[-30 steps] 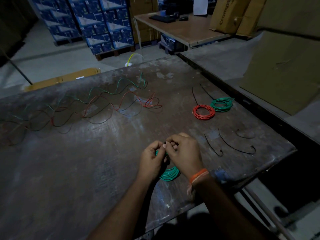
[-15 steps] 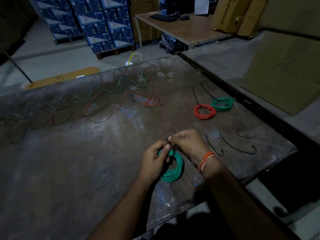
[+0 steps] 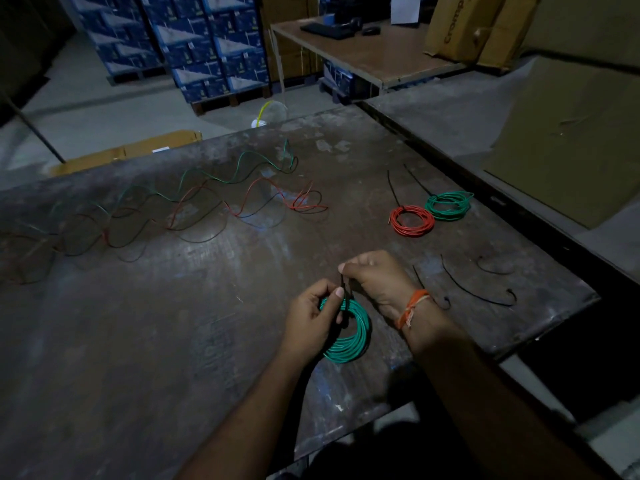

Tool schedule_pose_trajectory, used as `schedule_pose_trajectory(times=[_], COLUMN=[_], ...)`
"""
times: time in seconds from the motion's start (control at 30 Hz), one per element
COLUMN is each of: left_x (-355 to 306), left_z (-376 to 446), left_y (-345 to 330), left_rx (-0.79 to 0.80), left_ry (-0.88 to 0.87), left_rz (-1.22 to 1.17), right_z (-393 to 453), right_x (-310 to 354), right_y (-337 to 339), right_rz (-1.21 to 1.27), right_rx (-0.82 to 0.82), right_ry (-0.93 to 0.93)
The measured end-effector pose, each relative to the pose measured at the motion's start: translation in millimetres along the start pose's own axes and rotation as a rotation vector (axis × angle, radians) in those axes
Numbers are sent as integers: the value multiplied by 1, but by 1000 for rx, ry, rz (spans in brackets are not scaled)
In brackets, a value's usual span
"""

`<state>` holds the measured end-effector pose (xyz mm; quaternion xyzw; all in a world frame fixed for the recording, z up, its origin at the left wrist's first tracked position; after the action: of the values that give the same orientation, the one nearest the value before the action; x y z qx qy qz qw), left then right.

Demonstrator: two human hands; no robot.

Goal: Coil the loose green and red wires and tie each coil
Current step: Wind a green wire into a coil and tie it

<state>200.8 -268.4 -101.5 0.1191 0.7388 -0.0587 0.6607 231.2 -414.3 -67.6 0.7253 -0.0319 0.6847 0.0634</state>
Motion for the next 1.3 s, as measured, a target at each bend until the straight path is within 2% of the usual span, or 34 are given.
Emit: schedule_pose_trajectory(times=[0.1,0.33,0.5,0.63,0.77,0.9,1.03,1.13,1.2,1.3], left_x=[2,-1,1,4,0,-5,-6,-5,-6,-11], left_z=[0,1,4,9,3,2,0,8,19,37], left_y=[0,1,0,1,-7,-9,-8,-2,3,6], left_rx=[-1,-28,-84,-123,-102,-94,-55,-83,-116,-136], left_ry=[9,19,-4,-17,42,66,55,16,40,105], left_rz=[-22,-84,-54,8,-134,-192,-254,-254,-295,-368], right_z=[5,1,-3,-6,-6,-10,-19,-26,-28,-39], right_x=[-2,4,11,18,29,42,47,49,40,6], right_y=[-6,-16,-18,-18,-22,-29,-34,-32,-24,-9], right_rz=[-49,-332,-334,-393,-419,-472,-476,-421,-452,-584], right_rx=[-91,-83,-39,-116,-198,-187,-200,-210,-241,-222], right_ry=[43,233,304,382,464,563,630,681,640,351])
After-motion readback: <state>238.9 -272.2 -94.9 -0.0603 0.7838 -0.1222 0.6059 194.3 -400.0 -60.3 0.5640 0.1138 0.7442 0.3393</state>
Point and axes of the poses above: each hand's wrist, its own z-axis towards the middle knuckle, its own y-axis out of the back of the hand, x = y × z, the point moved 1 cm from there along z, towards the middle knuckle, and after that the axes turned 11 degrees about y, right-handed, at the moved point
